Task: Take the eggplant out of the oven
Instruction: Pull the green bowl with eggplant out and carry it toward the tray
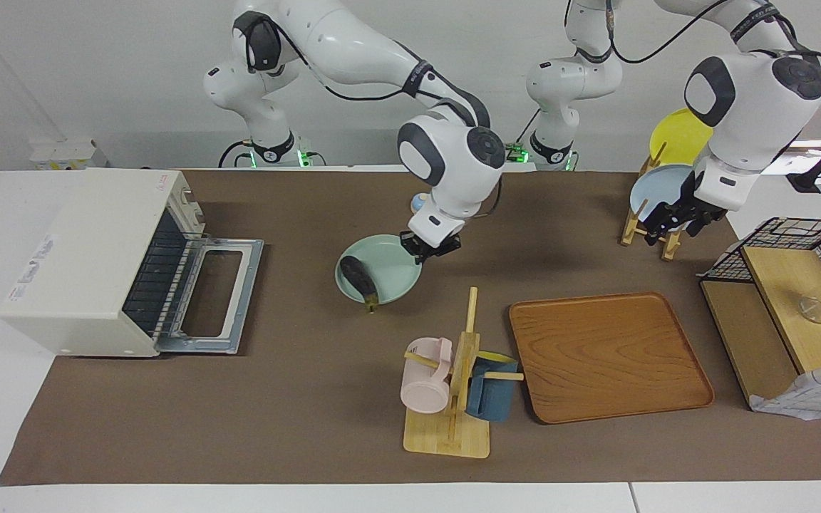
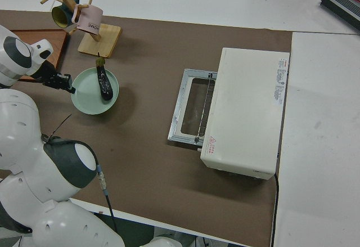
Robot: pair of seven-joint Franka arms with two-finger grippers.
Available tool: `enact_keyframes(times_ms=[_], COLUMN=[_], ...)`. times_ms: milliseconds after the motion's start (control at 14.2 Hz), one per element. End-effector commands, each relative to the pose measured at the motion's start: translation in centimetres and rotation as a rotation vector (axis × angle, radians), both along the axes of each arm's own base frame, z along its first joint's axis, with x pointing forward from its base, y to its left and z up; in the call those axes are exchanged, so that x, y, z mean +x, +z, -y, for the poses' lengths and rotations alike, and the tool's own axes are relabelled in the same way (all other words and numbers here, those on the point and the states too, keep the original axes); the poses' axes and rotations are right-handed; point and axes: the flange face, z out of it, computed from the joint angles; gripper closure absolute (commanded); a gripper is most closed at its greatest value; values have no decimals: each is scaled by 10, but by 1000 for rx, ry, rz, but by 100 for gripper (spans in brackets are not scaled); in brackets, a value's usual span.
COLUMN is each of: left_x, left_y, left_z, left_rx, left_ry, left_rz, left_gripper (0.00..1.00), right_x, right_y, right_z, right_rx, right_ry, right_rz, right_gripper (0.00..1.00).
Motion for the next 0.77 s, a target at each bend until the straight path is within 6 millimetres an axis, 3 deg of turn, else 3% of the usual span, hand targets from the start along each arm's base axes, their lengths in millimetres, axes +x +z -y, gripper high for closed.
enact_keyframes(times_ms=[0, 70, 211, 352, 492, 562, 633, 703], left_x=[-6, -5, -4, -7, -11, -13, -15, -21], left_y=[-12, -16, -26, -35, -47, -54, -58, -67], left_z=[0, 0, 1, 2, 16, 23, 30, 60], left_rx=[11, 11, 10, 10, 9, 9, 8, 6], left_ry=[6, 6, 5, 5, 6, 0, 8, 16], left_rz=[24, 25, 19, 10, 6, 4, 5, -4], left_gripper=[0, 0, 0, 0, 0, 0, 0, 0], right_x=[-3, -8, -7, -7, 2, 12, 35, 55], right_y=[-19, -30, -32, -28, -17, -1, 30, 51], right_z=[-33, -42, -51, -67, -65, -54, -23, 19], right_rx=[70, 76, 118, 224, 267, 271, 282, 239], right_ry=[-22, -28, -60, -143, -188, -205, -240, -240], right_rz=[33, 40, 64, 136, 172, 185, 209, 184], right_gripper=[100, 100, 99, 73, 60, 53, 52, 52])
